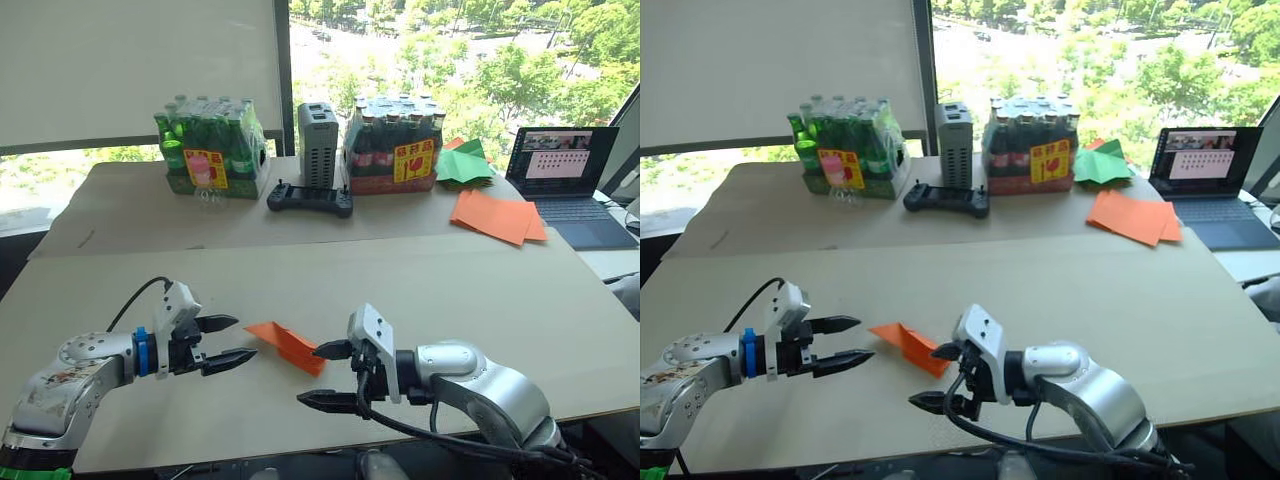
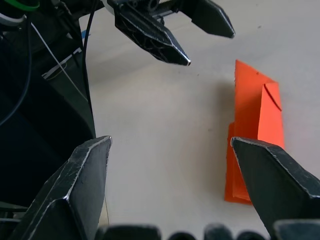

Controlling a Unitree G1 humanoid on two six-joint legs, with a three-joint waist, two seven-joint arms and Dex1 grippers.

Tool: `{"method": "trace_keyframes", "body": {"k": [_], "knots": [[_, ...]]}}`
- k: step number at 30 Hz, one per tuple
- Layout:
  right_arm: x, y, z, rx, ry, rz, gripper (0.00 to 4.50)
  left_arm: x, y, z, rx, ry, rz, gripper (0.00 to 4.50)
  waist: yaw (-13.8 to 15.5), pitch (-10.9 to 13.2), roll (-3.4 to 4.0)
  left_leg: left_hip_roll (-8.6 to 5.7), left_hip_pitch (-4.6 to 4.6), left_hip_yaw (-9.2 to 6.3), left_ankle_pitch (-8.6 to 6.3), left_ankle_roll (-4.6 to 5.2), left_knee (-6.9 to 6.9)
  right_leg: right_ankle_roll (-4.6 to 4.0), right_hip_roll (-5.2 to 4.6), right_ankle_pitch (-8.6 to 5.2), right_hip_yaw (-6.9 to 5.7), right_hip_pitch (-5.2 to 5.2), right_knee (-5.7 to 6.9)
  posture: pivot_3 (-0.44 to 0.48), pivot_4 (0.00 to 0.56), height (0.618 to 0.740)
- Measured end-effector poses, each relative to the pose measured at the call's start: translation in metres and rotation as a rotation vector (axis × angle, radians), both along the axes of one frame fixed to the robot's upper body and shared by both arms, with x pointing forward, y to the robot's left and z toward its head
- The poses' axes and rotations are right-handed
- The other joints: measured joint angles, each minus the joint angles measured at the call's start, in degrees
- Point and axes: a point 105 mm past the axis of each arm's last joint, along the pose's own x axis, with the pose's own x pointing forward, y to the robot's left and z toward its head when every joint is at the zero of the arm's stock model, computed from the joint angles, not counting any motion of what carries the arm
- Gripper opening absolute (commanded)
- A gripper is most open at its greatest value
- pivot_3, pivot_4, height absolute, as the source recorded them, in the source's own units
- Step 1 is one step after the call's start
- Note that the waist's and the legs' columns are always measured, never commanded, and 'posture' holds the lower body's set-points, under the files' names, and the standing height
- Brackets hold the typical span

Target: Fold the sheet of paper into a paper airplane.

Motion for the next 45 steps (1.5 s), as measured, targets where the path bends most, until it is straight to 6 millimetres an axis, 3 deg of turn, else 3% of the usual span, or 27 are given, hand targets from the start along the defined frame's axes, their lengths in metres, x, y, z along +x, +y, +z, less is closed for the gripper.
{"method": "trace_keyframes", "body": {"k": [8, 12, 18, 29, 33, 37, 41, 45], "knots": [[0.024, 0.007, -0.012, -0.021, 0.002, -0.105, 4.23, 0.000, 0.000, 0.000, -0.001, -0.006, -0.003, 4.49, 0.2, 0.0, 0.00, -0.07, -0.02, -0.01, 0.00, 0.00, 0.00, -0.04, -0.07, 0.02, 0.02, 0.00, 0.00, 0.000, 0.150, 0.723], [0.034, 0.007, -0.006, -0.005, -0.026, -0.145, 4.23, 0.000, -0.001, 0.001, -0.001, -0.017, -0.007, 4.49, 0.2, 0.0, 0.00, -0.07, -0.02, -0.01, 0.00, 0.00, 0.01, -0.04, -0.07, 0.03, 0.02, 0.00, 0.00, 0.000, 0.150, 0.723], [0.059, -0.007, -0.012, -0.034, -0.041, -0.263, 4.23, 0.000, -0.005, -0.002, -0.012, -0.018, -0.021, 4.49, 0.2, 0.0, 0.00, -0.07, -0.02, -0.01, 0.00, 0.00, 0.00, -0.05, -0.06, 0.04, 0.02, 0.00, 0.02, 0.000, 0.150, 0.723], [0.068, -0.011, 0.001, 0.010, -0.060, -0.292, 4.23, 0.004, -0.014, 0.006, -0.017, -0.032, -0.031, 4.49, 0.1, 0.0, 0.00, -0.08, -0.02, -0.01, 0.00, 0.00, 0.01, -0.05, -0.06, 0.04, 0.04, 0.00, 0.04, 0.000, 0.150, 0.723], [0.072, -0.014, 0.016, -0.030, -0.195, -0.284, 4.23, 0.004, -0.019, 0.013, -0.024, -0.047, -0.043, 4.49, 0.1, 0.0, 0.00, -0.08, -0.01, 0.00, 0.00, 0.00, 0.01, -0.05, -0.06, 0.04, 0.04, -0.01, 0.06, 0.000, 0.150, 0.723], [0.071, -0.013, 0.013, -0.117, -0.336, -0.251, 4.23, 0.005, -0.020, 0.015, -0.031, -0.046, -0.036, 4.49, 0.1, 0.0, 0.00, -0.08, -0.01, 0.00, 0.00, 0.00, 0.01, -0.05, -0.05, 0.04, 0.04, -0.01, 0.06, 0.000, 0.150, 0.723], [0.067, -0.006, 0.006, -0.154, -0.384, -0.212, 3.15, 0.003, -0.021, 0.013, -0.029, -0.044, -0.035, 4.50, 0.0, 0.0, 0.00, -0.08, -0.01, 0.00, 0.00, 0.00, 0.01, -0.06, -0.06, 0.05, 0.05, -0.01, 0.06, 0.000, 0.150, 0.723], [0.065, -0.005, 0.001, -0.175, -0.401, -0.207, 3.15, -0.001, -0.021, 0.008, -0.031, -0.027, -0.032, 4.50, 0.1, 0.0, 0.00, -0.09, -0.01, 0.00, 0.00, 0.00, 0.03, -0.06, -0.07, 0.05, 0.06, 0.00, 0.06, 0.000, 0.150, 0.723]]}}
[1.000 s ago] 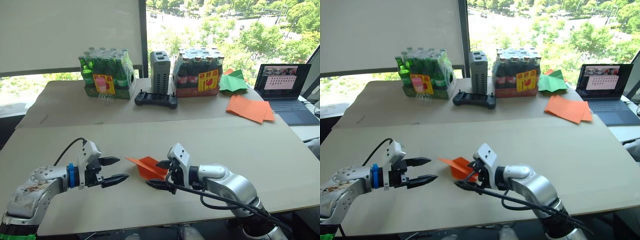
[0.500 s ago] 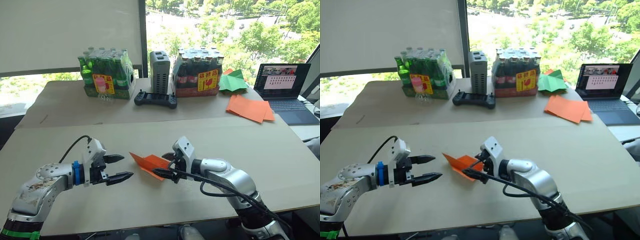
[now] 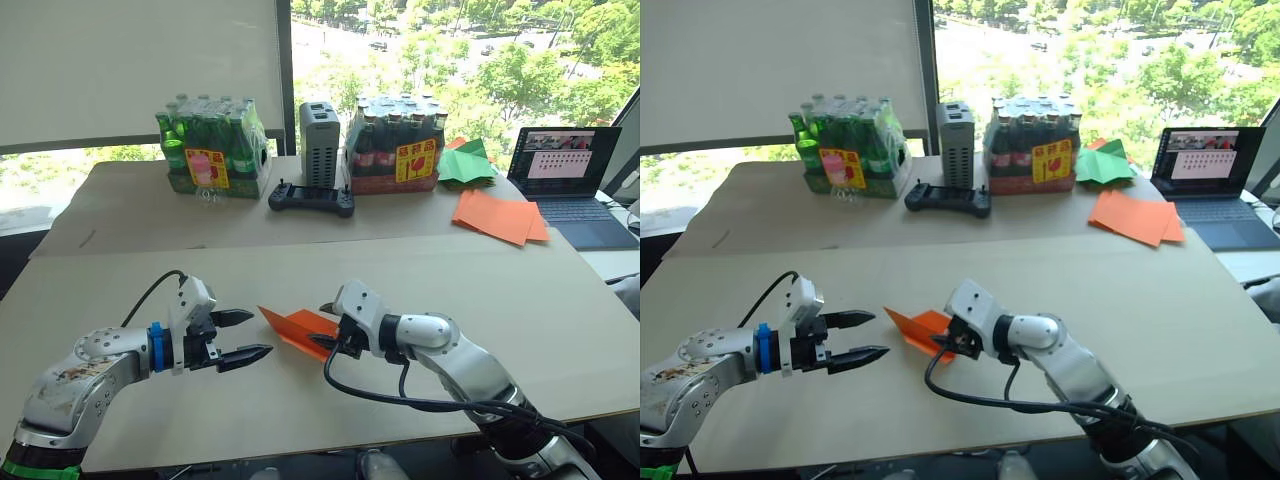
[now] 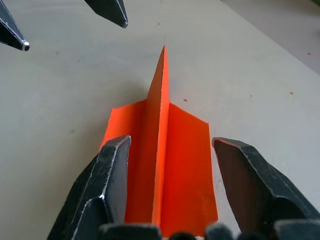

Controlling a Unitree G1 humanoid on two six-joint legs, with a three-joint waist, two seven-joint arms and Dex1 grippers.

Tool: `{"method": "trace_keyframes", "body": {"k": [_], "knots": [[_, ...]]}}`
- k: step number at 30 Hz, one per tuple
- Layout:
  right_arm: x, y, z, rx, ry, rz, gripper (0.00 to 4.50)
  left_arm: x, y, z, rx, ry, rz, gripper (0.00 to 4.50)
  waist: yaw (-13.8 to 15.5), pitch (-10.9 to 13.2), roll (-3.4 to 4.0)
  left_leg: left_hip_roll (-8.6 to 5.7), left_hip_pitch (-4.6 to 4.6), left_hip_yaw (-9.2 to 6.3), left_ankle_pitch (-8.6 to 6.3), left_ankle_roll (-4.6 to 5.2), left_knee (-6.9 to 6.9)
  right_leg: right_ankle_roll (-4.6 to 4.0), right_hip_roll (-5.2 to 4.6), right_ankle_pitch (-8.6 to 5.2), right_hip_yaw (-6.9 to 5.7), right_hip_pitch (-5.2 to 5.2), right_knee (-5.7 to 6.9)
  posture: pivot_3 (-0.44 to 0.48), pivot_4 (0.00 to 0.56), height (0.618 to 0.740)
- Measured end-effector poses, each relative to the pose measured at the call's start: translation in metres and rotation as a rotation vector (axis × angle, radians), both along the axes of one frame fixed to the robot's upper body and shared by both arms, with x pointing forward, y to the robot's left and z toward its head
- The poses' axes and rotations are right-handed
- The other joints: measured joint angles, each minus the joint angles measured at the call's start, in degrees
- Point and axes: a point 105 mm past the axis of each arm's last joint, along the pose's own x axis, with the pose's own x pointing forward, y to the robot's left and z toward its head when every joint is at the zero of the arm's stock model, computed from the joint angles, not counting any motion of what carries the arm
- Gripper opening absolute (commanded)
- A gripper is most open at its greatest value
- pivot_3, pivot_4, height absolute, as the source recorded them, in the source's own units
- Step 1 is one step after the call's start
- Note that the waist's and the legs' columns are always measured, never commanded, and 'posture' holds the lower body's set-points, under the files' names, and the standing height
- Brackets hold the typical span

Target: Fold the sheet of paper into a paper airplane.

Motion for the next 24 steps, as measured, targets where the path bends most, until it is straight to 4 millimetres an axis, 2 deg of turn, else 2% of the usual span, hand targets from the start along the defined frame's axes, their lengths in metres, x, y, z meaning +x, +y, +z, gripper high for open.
{"method": "trace_keyframes", "body": {"k": [12, 15, 21, 22, 24], "knots": [[-0.003, 0.001, -0.020, -0.040, 0.038, -0.010, 3.15, 0.004, -0.007, 0.014, -0.007, -0.039, -0.014, 4.50, 0.1, 0.0, 0.00, -0.01, 0.00, 0.00, 0.00, 0.00, 0.01, -0.01, 0.00, 0.01, 0.01, 0.00, 0.02, 0.000, 0.150, 0.723], [-0.002, 0.000, -0.020, -0.044, 0.038, -0.014, 2.32, 0.004, -0.008, 0.014, -0.007, -0.036, -0.020, 4.50, 0.0, 0.0, 0.00, -0.01, 0.01, 0.00, 0.00, 0.00, 0.01, -0.01, 0.01, 0.01, 0.01, 0.00, 0.02, 0.000, 0.150, 0.723], [-0.001, 0.000, -0.023, -0.047, 0.046, -0.019, 0.21, 0.003, -0.012, 0.011, 0.002, -0.018, -0.025, 4.50, 0.0, 0.0, 0.00, -0.01, 0.00, 0.00, 0.00, 0.00, 0.01, -0.01, 0.01, 0.01, 0.01, 0.00, 0.02, 0.000, 0.150, 0.723], [-0.001, 0.000, -0.023, -0.046, 0.048, -0.019, 0.03, 0.002, -0.014, 0.012, 0.004, -0.021, -0.033, 4.50, 0.0, 0.0, 0.00, -0.01, 0.00, 0.00, 0.00, 0.00, 0.01, -0.01, 0.01, 0.01, 0.01, 0.00, 0.02, 0.000, 0.150, 0.723], [-0.001, 0.001, -0.023, -0.042, 0.048, -0.018, 0.03, 0.002, -0.016, 0.012, 0.007, -0.023, -0.040, 4.50, 0.0, 0.0, 0.00, -0.01, 0.00, 0.00, 0.00, 0.00, 0.01, -0.01, 0.01, 0.01, 0.01, 0.01, 0.03, 0.000, 0.150, 0.723]]}}
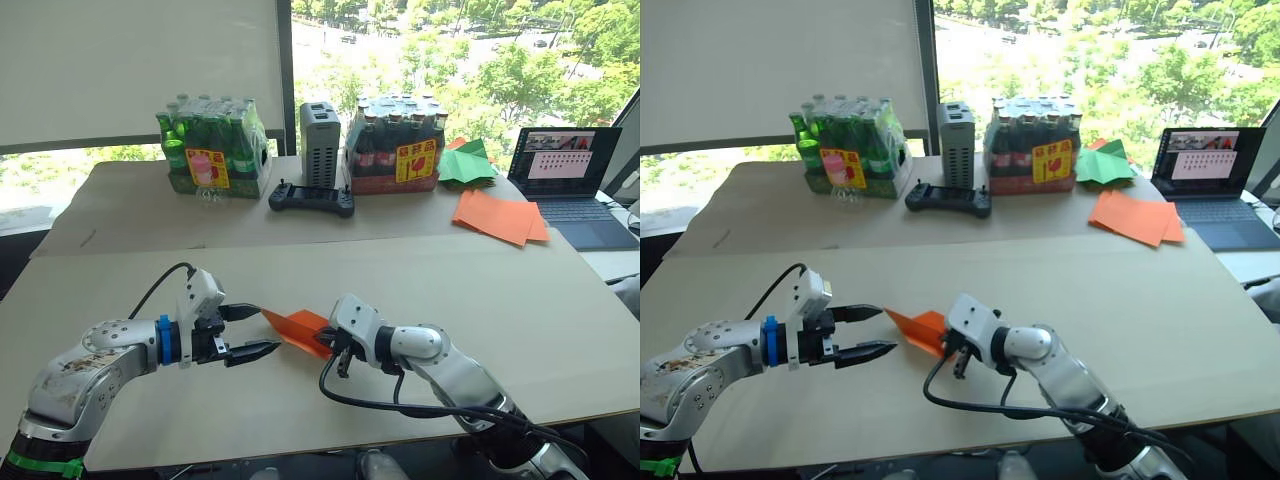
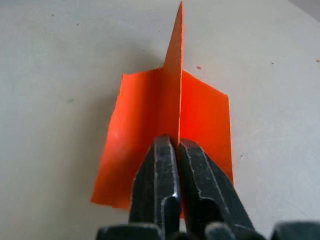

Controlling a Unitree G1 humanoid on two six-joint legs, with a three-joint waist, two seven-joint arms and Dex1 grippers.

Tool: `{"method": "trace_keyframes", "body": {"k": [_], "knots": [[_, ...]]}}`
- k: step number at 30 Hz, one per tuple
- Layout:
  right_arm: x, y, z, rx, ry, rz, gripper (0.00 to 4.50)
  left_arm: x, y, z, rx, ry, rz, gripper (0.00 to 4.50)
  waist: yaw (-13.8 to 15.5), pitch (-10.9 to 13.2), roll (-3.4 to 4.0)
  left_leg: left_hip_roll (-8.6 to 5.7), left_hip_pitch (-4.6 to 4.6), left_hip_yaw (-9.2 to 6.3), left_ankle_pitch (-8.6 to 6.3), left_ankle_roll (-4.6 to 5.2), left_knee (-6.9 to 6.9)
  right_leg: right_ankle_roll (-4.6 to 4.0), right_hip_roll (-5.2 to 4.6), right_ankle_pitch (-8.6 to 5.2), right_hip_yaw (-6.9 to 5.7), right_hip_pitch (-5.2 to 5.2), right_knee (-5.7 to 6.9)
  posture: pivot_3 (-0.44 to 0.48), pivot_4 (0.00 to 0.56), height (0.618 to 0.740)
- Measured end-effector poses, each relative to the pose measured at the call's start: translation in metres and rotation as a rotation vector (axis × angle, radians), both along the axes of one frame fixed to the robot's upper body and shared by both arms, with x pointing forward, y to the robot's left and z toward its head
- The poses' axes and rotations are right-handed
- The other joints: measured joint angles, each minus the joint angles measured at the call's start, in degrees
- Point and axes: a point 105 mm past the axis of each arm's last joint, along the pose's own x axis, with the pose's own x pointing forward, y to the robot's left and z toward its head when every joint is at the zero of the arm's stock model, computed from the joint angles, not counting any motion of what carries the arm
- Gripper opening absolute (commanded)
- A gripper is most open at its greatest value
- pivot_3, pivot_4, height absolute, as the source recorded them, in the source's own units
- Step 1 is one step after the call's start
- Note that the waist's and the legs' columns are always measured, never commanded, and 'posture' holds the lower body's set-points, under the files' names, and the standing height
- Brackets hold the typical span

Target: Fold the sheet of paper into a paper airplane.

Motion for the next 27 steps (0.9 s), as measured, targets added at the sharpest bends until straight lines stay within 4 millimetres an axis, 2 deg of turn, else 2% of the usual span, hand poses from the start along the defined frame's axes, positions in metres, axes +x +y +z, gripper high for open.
{"method": "trace_keyframes", "body": {"k": [7, 11, 15, 19, 22, 24, 27], "knots": [[0.001, 0.001, 0.002, 0.027, 0.006, -0.014, 0.03, -0.002, 0.000, -0.002, 0.065, -0.015, -0.014, 4.50, 0.0, 0.0, 0.00, 0.00, 0.01, 0.00, 0.00, 0.00, 0.00, 0.00, 0.00, 0.00, 0.01, 0.00, 0.01, 0.000, 0.150, 0.723], [0.012, -0.013, 0.016, 0.081, -0.002, -0.101, 0.03, 0.000, -0.003, 0.003, 0.073, -0.054, -0.027, 4.50, 0.2, 0.0, 0.00, -0.02, -0.01, 0.00, 0.00, 0.00, 0.03, 0.00, -0.01, 0.00, 0.01, 0.01, 0.01, 0.000, 0.150, 0.723], [0.033, -0.045, 0.037, 0.150, -0.035, -0.291, 0.03, 0.003, -0.008, 0.013, 0.056, -0.112, -0.029, 4.50, 0.3, 0.0, 0.00, -0.04, -0.01, 0.01, 0.00, 0.00, 0.04, 0.01, -0.02, 0.01, 0.03, 0.02, 0.01, 0.000, 0.150, 0.723], [0.062, -0.105, 0.052, 0.189, -0.062, -0.617, 0.03, 0.010, -0.012, 0.026, 0.041, -0.219, -0.017, 4.50, 0.5, 0.0, 0.00, -0.04, -0.01, 0.03, 0.01, -0.01, 0.03, 0.00, -0.02, 0.03, 0.06, 0.02, 0.02, 0.000, 0.150, 0.723], [0.072, -0.147, 0.053, 0.204, -0.049, -0.818, 0.03, 0.013, -0.017, 0.032, 0.004, -0.271, -0.013, 4.50, 0.7, 0.0, 0.00, -0.03, 0.00, 0.08, 0.00, -0.01, 0.01, 0.00, -0.01, 0.03, 0.10, 0.02, 0.01, 0.000, 0.150, 0.723], [0.074, -0.160, 0.047, 0.187, -0.027, -0.883, 0.03, 0.013, -0.021, 0.034, -0.046, -0.287, -0.010, 4.50, 0.5, 0.0, 0.00, -0.02, 0.00, 0.12, 0.00, 0.00, 0.02, 0.00, -0.01, 0.03, 0.13, 0.01, 0.03, 0.000, 0.150, 0.723], [0.075, -0.167, 0.037, 0.165, 0.011, -0.922, 0.03, 0.013, -0.024, 0.036, -0.079, -0.294, -0.015, 4.50, 0.1, 0.0, 0.00, -0.03, 0.02, 0.15, 0.00, 0.00, 0.02, 0.01, 0.00, 0.03, 0.17, 0.01, 0.07, 0.000, 0.150, 0.723]]}}
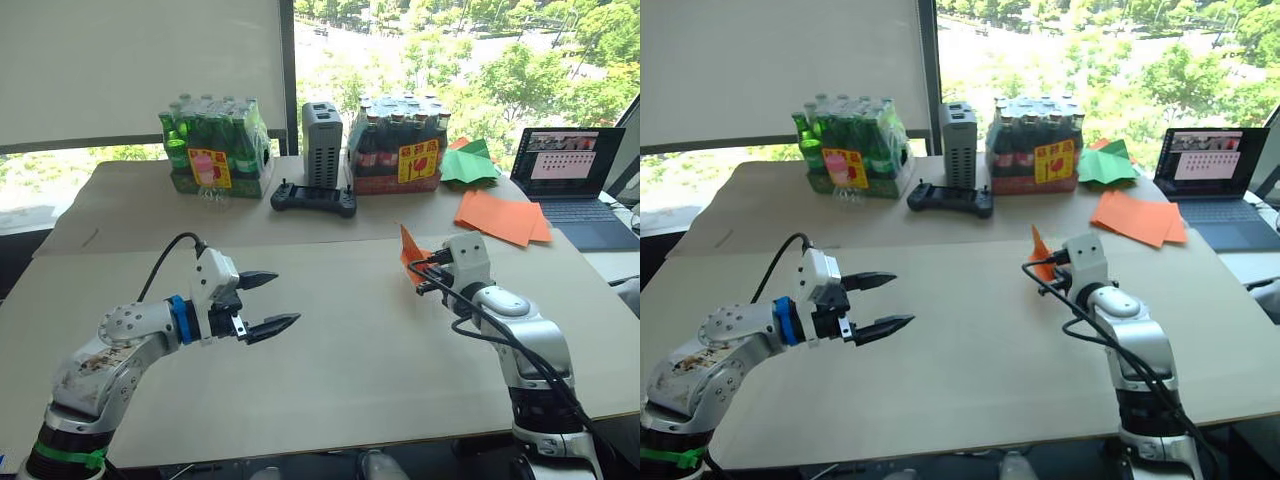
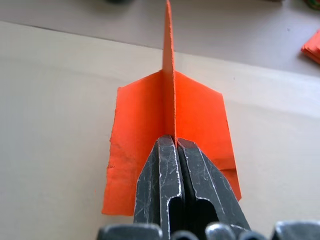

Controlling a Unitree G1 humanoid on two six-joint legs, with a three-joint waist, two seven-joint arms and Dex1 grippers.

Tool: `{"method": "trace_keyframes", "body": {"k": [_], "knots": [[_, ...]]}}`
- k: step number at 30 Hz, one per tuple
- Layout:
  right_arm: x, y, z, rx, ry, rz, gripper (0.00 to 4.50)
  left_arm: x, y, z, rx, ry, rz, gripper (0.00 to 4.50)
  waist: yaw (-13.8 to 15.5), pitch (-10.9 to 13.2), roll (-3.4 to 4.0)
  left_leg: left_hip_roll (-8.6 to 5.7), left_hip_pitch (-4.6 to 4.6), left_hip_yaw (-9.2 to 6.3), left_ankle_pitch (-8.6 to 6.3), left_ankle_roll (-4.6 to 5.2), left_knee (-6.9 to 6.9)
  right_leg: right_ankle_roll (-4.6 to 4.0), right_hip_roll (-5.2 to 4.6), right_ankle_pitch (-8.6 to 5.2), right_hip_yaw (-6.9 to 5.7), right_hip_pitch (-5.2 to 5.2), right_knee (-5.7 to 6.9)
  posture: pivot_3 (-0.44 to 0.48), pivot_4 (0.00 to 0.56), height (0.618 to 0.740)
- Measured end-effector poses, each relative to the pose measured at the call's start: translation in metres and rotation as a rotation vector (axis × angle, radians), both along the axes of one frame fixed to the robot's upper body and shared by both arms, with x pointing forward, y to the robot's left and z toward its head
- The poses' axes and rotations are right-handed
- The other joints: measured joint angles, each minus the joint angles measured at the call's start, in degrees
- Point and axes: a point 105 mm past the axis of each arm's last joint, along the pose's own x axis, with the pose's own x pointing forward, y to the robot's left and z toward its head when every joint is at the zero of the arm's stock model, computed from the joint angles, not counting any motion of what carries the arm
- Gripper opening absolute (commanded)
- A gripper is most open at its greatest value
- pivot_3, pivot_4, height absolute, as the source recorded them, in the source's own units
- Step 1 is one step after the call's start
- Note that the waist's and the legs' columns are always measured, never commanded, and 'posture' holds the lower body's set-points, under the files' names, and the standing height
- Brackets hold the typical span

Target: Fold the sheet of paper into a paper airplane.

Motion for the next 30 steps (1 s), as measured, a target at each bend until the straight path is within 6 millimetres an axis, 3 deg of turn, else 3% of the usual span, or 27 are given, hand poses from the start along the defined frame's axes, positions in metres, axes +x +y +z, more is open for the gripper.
{"method": "trace_keyframes", "body": {"k": [8, 16, 19, 22, 26, 27, 30], "knots": [[0.001, -0.013, -0.013, 0.025, 0.066, -0.063, 0.03, -0.002, 0.003, -0.006, -0.005, 0.014, -0.017, 4.50, -0.1, 0.0, 0.00, -0.01, 0.01, 0.02, 0.00, 0.00, 0.02, 0.03, 0.01, 0.02, 0.03, 0.01, 0.00, 0.000, 0.150, 0.723], [0.001, -0.013, -0.003, 0.043, 0.027, -0.063, 2.59, -0.004, 0.008, -0.016, 0.009, 0.046, -0.011, 4.50, -0.1, 0.0, 0.00, -0.01, 0.01, 0.02, 0.00, 0.00, 0.01, 0.04, 0.01, 0.02, 0.04, 0.01, 0.00, 0.000, 0.150, 0.723], [0.000, -0.001, 0.022, 0.052, -0.079, 0.018, 3.71, -0.003, 0.009, -0.015, 0.011, 0.045, 0.003, 4.50, -0.1, 0.0, 0.01, 0.00, 0.02, 0.02, 0.00, 0.01, 0.01, 0.05, 0.02, 0.02, 0.04, 0.01, 0.00, 0.000, 0.150, 0.723], [-0.007, 0.015, 0.043, 0.036, -0.183, 0.125, 4.47, 0.001, 0.015, -0.016, 0.009, 0.044, 0.061, 4.50, -0.1, 0.0, 0.01, 0.00, 0.02, 0.01, 0.00, 0.01, 0.01, 0.05, 0.02, 0.02, 0.04, 0.02, -0.01, 0.000, 0.150, 0.723], [-0.030, 0.050, 0.046, 0.000, -0.261, 0.346, 4.47, 0.011, 0.031, -0.019, -0.061, 0.044, 0.220, 4.50, -0.1, 0.0, 0.01, 0.02, 0.04, 0.00, -0.01, 0.01, 0.00, 0.08, 0.02, 0.03, 0.04, 0.02, -0.02, 0.000, 0.150, 0.723], [-0.043, 0.067, 0.032, -0.008, -0.246, 0.444, 4.47, 0.014, 0.044, -0.023, -0.093, 0.057, 0.313, 4.50, -0.2, 0.0, 0.01, 0.03, 0.11, 0.01, -0.01, 0.02, 0.00, 0.08, 0.03, 0.03, 0.04, 0.05, 0.00, 0.000, 0.150, 0.723], [-0.056, 0.080, 0.009, -0.016, -0.197, 0.536, 4.47, 0.017, 0.066, -0.035, -0.100, 0.089, 0.434, 4.50, -0.1, 0.0, 0.01, -0.01, 0.10, 0.01, -0.01, 0.01, 0.04, 0.08, -0.01, 0.05, 0.04, 0.07, 0.01, 0.000, 0.150, 0.723]]}}
